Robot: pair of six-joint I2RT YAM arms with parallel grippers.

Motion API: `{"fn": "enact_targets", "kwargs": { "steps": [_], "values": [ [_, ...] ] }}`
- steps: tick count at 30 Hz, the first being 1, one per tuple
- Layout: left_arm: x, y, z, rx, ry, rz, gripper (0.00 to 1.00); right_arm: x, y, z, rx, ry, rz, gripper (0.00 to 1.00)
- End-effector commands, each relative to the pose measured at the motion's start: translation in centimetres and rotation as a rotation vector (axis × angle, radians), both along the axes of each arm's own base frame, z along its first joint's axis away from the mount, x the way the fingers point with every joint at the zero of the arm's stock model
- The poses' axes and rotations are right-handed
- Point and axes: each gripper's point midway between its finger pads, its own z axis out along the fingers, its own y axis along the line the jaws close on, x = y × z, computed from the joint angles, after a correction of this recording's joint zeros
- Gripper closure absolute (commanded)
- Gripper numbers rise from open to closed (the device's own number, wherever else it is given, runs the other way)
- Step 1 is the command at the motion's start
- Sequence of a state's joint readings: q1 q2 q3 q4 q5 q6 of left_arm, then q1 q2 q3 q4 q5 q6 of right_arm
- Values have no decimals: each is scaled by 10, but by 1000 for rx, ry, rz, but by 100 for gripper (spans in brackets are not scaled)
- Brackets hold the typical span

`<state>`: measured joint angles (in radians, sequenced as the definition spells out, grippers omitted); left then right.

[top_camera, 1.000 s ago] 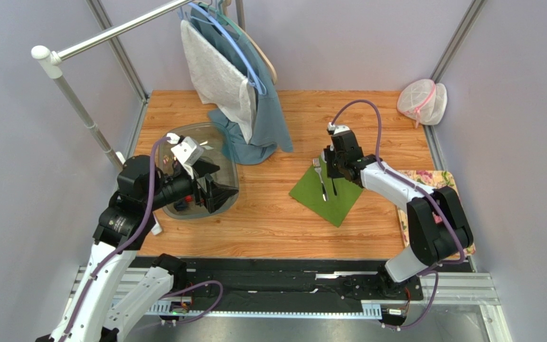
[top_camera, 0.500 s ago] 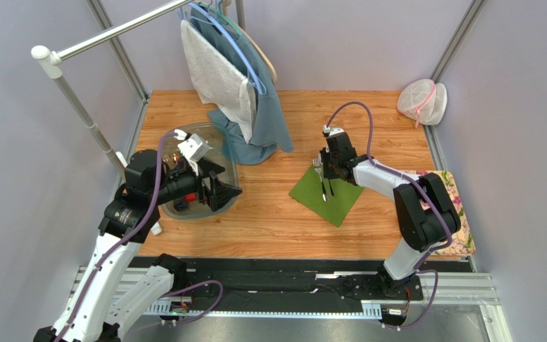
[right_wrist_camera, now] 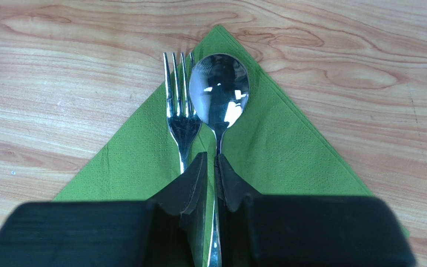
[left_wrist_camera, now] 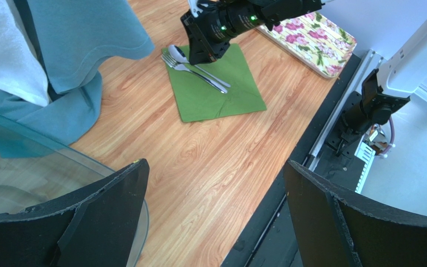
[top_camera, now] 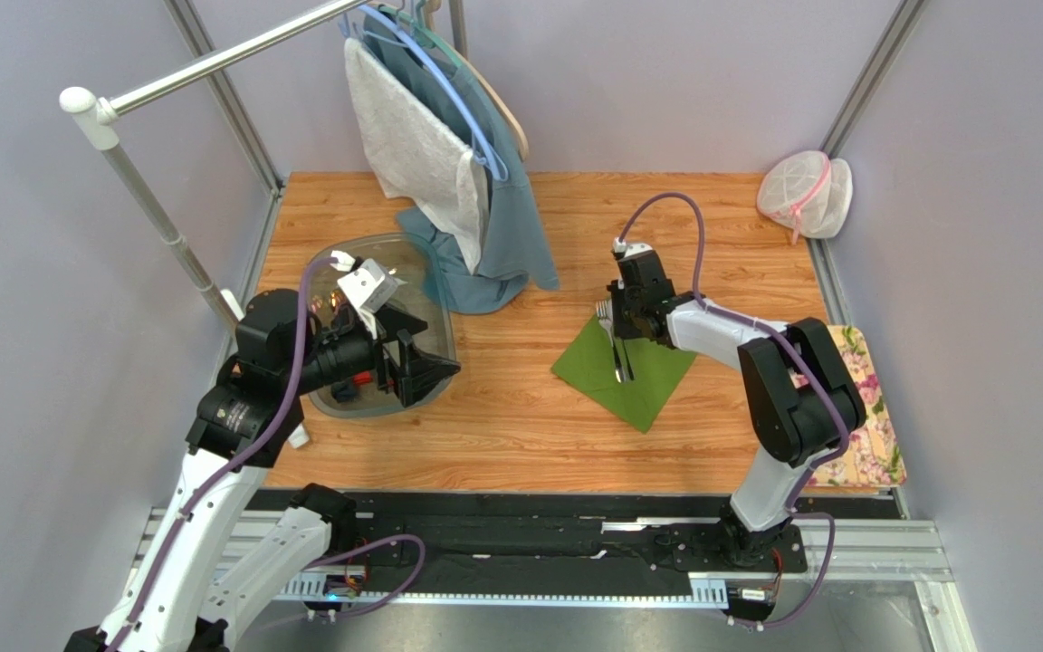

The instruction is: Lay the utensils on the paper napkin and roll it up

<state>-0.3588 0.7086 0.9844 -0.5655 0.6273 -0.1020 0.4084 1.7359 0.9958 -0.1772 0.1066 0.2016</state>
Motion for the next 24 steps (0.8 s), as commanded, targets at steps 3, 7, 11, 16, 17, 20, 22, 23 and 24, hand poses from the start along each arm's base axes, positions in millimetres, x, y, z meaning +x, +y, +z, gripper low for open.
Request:
{"fn": "enact_targets", "kwargs": {
  "steps": [3, 7, 11, 16, 17, 20, 22, 23, 24],
  "values": [
    [-3, 0, 2, 3, -25, -16, 1, 21, 3, 18, 27, -68, -25, 85],
    [-7, -1, 6, 0, -48, -42, 1, 17, 4, 36, 55, -75, -18, 81],
    [-18, -5, 4, 41, -100, -142, 1, 1, 5, 93, 133, -123, 18, 78],
    [-22, -13, -22, 170, -214, -252, 1, -35, -8, 112, 205, -79, 76, 78],
    [-21, -15, -29, 197, -223, -268, 1, -44, -11, 107, 191, -47, 84, 78],
    [-21, -32, -48, 287, -273, -359, 7, -60, -23, 94, 159, 19, 96, 79],
    [-17, -51, -58, 318, -301, -416, 15, -62, -34, 87, 187, 62, 56, 80],
    [-14, -58, -62, 328, -306, -430, 18, -65, -37, 85, 202, 89, 43, 80],
    [-14, -71, -62, 338, -351, -461, 23, -64, -41, 85, 220, 103, 31, 80]
  ]
}}
